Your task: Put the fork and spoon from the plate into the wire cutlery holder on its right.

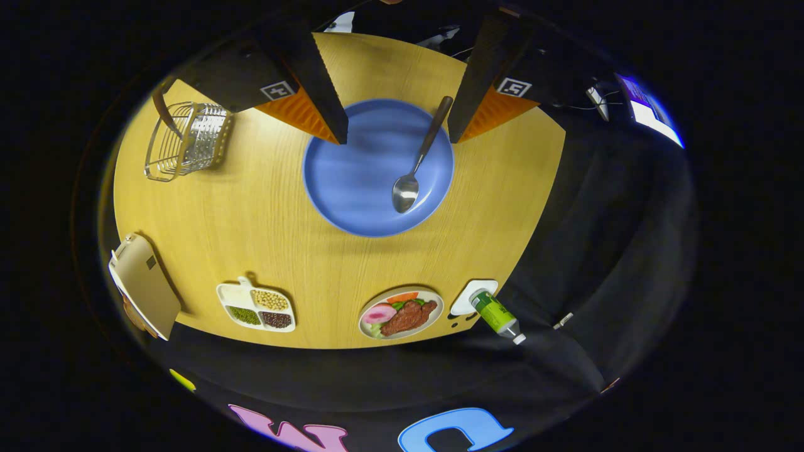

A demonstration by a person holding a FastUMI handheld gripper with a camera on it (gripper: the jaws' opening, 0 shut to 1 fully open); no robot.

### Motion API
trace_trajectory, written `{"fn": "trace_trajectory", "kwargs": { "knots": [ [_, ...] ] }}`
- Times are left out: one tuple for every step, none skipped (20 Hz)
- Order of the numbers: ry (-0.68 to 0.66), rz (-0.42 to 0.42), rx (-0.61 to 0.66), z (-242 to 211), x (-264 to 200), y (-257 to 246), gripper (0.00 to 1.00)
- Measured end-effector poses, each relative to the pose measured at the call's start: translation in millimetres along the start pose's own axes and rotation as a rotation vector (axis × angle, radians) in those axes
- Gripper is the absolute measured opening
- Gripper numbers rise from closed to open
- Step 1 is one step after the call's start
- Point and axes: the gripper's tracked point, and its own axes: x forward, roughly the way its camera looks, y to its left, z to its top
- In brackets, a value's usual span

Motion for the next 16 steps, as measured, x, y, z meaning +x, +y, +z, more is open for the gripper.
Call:
{"fn": "trace_trajectory", "kwargs": {
  "knots": [
    [0.018,-0.007,-0.003,-4,11,2,0.99],
    [0.036,-0.013,0.000,-9,21,4,1.00],
    [0.059,-0.017,0.004,-13,31,6,0.99],
    [0.082,-0.022,0.012,-18,41,8,1.00],
    [0.100,-0.028,0.016,-22,51,9,1.00],
    [0.123,-0.038,0.020,-25,60,9,1.00],
    [0.140,-0.041,0.029,-28,67,10,0.99],
    [0.152,-0.042,0.035,-30,72,12,0.99],
    [0.159,-0.047,0.035,-31,77,13,0.98],
    [0.168,-0.046,0.033,-34,81,15,0.98],
    [0.173,-0.047,0.032,-35,84,16,0.94],
    [0.178,-0.051,0.032,-36,87,16,0.90],
    [0.186,-0.053,0.033,-38,89,16,0.85],
    [0.197,-0.058,0.039,-40,90,16,0.82],
    [0.210,-0.058,0.045,-42,92,15,0.77],
    [0.217,-0.055,0.057,-43,94,16,0.77]
  ]
}}
